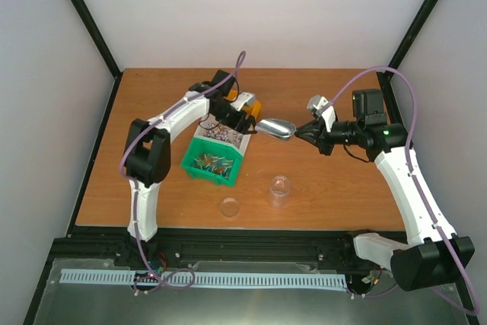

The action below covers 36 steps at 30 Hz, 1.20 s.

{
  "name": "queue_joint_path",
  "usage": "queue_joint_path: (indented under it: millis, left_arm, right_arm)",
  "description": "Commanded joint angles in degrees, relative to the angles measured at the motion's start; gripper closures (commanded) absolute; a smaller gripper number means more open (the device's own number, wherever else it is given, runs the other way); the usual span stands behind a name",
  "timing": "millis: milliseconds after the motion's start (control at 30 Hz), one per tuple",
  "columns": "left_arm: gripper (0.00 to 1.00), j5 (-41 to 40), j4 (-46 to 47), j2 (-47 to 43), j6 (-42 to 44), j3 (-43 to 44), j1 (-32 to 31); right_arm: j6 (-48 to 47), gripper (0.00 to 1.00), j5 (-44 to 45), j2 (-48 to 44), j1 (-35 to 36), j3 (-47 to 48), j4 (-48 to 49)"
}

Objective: Pack the candies

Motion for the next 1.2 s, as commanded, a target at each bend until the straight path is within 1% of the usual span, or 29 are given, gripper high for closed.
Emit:
queue_joint_path:
  millis: [0, 67, 167, 233, 300, 400, 500, 667, 800, 933, 1033, 1167]
  left_arm:
    - [0.15, -1.3, -2.5, -9.5, 1.6, -0.6, 3.3]
    - [0.14, -0.9, -3.7, -12.4, 2.3, -2.3, 6.5]
    - [0.12, -1.1, -4.0, -17.6, 2.7, -6.4, 11.9]
    - [0.11, -0.6, -3.4, -20.1, 2.9, -10.0, 15.7]
    - [0.11, -1.9, -2.9, -22.7, 3.7, -13.4, 18.5]
    - [0.13, -1.6, -2.0, -25.8, 5.3, -19.3, 22.1]
    - [0.15, -0.5, -1.2, -27.6, 7.0, -25.2, 24.5]
    - [0.17, 4.2, 0.4, -28.6, 9.9, -30.6, 24.8]
    - [0.24, 7.1, 1.9, -28.3, 11.0, -33.1, 24.4]
    - [0.31, 8.0, 2.0, -27.0, 12.5, -34.3, 22.8]
    - [0.32, 9.9, 2.6, -26.7, 13.4, -35.7, 20.3]
    - [0.33, 8.2, 4.8, -27.0, 13.4, -36.9, 16.5]
  right_arm:
    - [0.8, 0.97, 1.1, 2.0, -0.1, 4.5, -1.7]
    - [0.2, 0.97, 2.1, 3.3, 0.9, 6.1, -2.9]
    - [0.0, 0.97, 6.6, 4.6, 3.9, 8.4, -4.1]
    - [0.1, 0.97, 10.8, 5.7, 8.5, 10.1, -5.0]
    - [0.3, 0.97, 15.0, 7.1, 12.6, 11.6, -6.0]
    - [0.6, 0.97, 21.2, 9.7, 18.7, 13.2, -6.9]
    - [1.0, 0.97, 25.9, 12.6, 23.8, 14.1, -7.1]
    - [1.2, 0.97, 32.0, 18.0, 29.6, 15.4, -6.7]
    - [1.5, 0.97, 35.3, 21.6, 32.7, 16.9, -6.8]
    - [1.6, 0.97, 37.2, 24.0, 33.6, 18.1, -7.2]
    - [1.7, 0.97, 37.3, 25.3, 33.8, 18.5, -7.5]
    - [1.7, 0.97, 38.4, 26.1, 34.5, 18.3, -7.5]
